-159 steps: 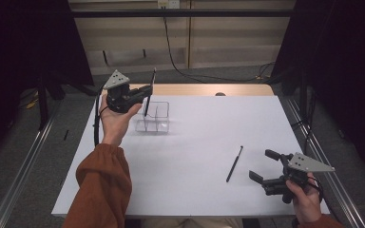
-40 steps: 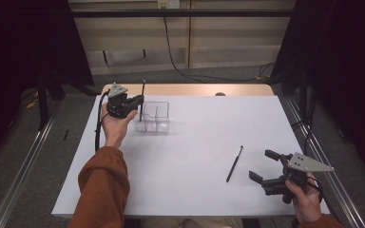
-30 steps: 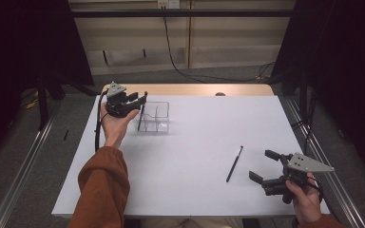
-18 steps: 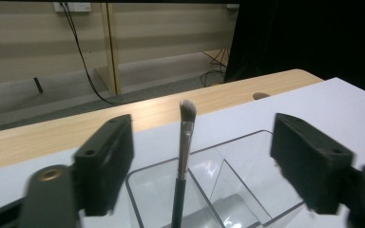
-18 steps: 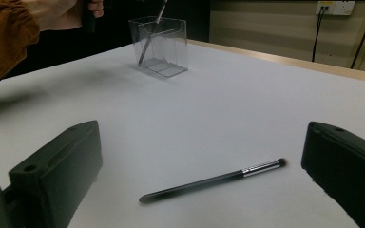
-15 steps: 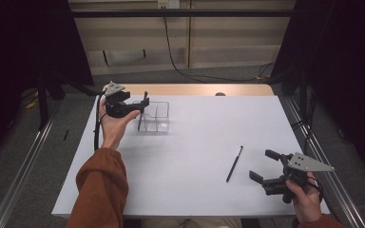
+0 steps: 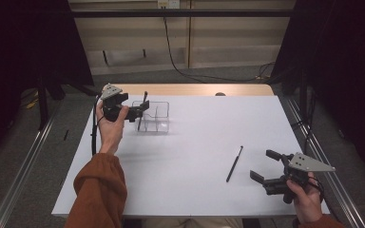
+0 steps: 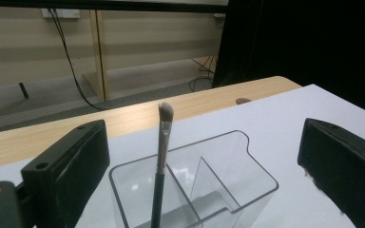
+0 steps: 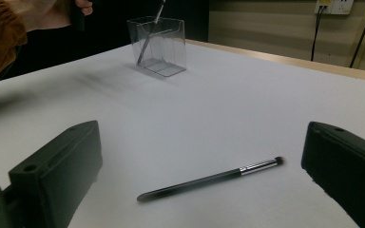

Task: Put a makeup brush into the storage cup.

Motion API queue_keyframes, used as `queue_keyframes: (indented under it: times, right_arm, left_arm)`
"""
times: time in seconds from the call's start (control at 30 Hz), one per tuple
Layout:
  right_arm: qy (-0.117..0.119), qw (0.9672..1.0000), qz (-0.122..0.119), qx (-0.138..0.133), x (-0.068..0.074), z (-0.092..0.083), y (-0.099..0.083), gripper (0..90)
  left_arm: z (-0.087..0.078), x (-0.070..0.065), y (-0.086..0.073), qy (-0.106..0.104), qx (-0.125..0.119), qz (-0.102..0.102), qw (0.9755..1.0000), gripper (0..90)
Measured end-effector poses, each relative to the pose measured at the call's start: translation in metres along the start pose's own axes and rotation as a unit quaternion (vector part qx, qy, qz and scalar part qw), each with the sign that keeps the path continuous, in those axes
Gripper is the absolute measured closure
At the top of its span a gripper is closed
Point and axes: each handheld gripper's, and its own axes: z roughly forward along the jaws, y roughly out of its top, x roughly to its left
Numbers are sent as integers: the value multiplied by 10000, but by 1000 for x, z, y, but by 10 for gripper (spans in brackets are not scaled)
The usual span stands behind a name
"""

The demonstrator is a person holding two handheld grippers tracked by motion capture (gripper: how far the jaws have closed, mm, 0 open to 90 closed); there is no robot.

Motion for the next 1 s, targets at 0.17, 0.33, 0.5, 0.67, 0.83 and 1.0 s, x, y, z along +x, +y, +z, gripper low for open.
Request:
queue_keyframes:
  times: [0.17,0.33,0.5,0.67,0.83,1.0]
  right_arm:
    - [-33,10000,16,10,0,-2,-1,0]
    - [-117,9999,51,27,-2,-2,-2,0]
    - [-116,9999,37,30,-2,-2,-2,0]
    - [-102,9999,34,36,-1,-1,-1,0]
    - [-127,9999,39,10,-2,-4,-2,0]
    - [-145,9999,50,17,-2,-3,-2,0]
  left_arm:
    - [-7,-8,-3,141,125,111,9998,36]
    - [-16,-14,-6,162,146,242,9995,37]
    - [-23,-17,-10,144,89,300,9994,37]
    - [-29,-19,-15,-2,-51,129,9999,41]
    - [-36,-23,-21,16,-111,230,9997,43]
    - [-47,-29,-27,66,-144,400,9991,40]
